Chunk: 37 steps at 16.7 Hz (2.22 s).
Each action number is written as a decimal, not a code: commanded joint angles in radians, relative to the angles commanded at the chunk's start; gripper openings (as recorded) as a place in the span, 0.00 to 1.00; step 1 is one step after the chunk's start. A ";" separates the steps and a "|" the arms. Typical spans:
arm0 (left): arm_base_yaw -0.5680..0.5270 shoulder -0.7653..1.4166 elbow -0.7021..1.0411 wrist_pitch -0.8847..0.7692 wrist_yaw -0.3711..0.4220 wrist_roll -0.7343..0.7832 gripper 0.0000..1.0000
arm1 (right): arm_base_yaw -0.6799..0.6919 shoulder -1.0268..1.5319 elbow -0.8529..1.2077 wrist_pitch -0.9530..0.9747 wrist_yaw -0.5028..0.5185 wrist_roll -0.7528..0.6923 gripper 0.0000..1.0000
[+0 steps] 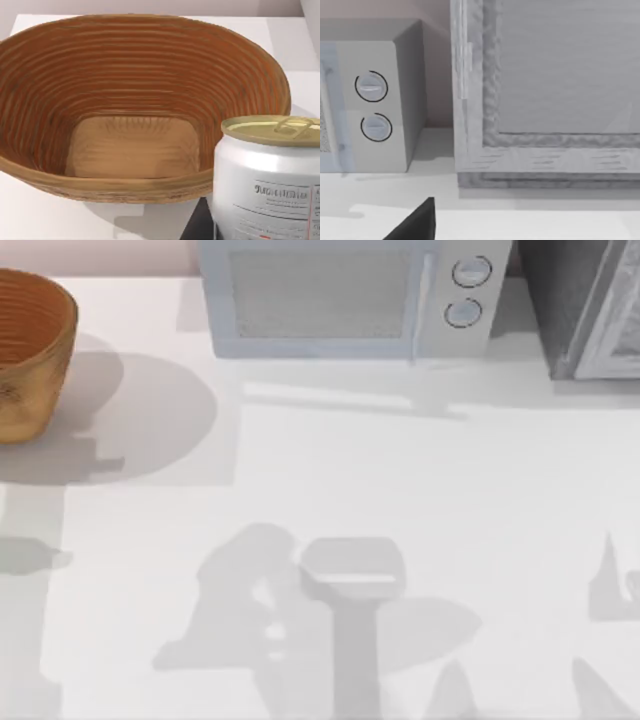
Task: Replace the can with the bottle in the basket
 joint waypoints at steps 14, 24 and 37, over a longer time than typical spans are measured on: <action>-0.120 -1.072 -0.952 0.452 -0.095 -0.076 0.00 | 0.000 0.000 0.000 0.000 0.000 0.000 1.00; -0.114 -0.981 -0.934 0.482 -0.073 -0.076 0.00 | 0.000 0.000 0.000 0.000 0.000 0.000 1.00; -0.234 -0.047 -0.542 0.999 0.378 -0.058 0.00 | 0.000 0.000 0.000 0.000 0.000 0.000 1.00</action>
